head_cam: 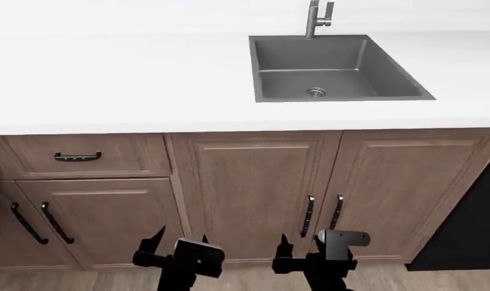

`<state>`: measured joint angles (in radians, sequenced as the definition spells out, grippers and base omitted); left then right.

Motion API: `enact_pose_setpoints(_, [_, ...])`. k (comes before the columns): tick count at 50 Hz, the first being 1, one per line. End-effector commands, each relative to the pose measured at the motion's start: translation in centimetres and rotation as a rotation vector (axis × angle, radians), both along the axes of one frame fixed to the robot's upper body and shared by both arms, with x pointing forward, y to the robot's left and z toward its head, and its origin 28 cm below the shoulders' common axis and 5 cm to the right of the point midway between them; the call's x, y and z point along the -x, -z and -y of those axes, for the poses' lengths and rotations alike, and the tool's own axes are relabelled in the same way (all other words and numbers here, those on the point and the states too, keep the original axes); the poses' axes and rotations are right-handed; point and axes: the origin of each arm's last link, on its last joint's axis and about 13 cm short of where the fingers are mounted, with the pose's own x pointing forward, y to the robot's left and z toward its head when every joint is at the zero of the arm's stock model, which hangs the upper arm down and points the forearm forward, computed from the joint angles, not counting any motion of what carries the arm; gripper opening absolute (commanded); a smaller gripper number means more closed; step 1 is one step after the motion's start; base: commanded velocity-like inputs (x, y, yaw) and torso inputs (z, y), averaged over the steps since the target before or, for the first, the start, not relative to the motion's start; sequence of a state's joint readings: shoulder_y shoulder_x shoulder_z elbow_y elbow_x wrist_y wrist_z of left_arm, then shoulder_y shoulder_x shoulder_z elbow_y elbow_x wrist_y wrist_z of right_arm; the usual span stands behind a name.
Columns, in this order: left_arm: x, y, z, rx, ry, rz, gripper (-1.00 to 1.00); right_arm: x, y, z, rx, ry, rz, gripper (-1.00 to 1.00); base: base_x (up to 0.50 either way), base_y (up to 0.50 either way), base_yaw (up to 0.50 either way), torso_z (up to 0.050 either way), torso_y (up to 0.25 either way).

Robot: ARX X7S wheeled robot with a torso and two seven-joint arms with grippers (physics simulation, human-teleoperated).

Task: Pick and place the shaker into the drawer. Then close the cabinet.

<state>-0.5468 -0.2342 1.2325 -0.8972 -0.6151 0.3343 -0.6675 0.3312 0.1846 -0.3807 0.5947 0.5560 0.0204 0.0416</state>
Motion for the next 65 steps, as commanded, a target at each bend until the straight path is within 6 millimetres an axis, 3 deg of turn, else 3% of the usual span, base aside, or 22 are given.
enact_pose_setpoints(1, [0.10, -0.22, 0.00, 0.011, -0.003, -0.006, 1.00, -0.09, 0.03, 0.02, -0.003, -0.004, 0.001, 1.00, 0.13, -0.50, 0.00, 0.000, 0.000])
enact_pose_setpoints(21, [0.17, -0.27, 0.04, 0.015, -0.002, -0.004, 1.00, -0.07, 0.06, -0.02, -0.005, -0.014, 0.002, 1.00, 0.16, -0.50, 0.00, 0.000, 0.000])
enact_pose_setpoints(65, [0.30, -0.51, -0.01, 0.032, -0.006, -0.019, 1.00, -0.08, 0.15, 0.01, -0.015, -0.014, 0.001, 1.00, -0.01, -0.50, 0.00, 0.000, 0.000])
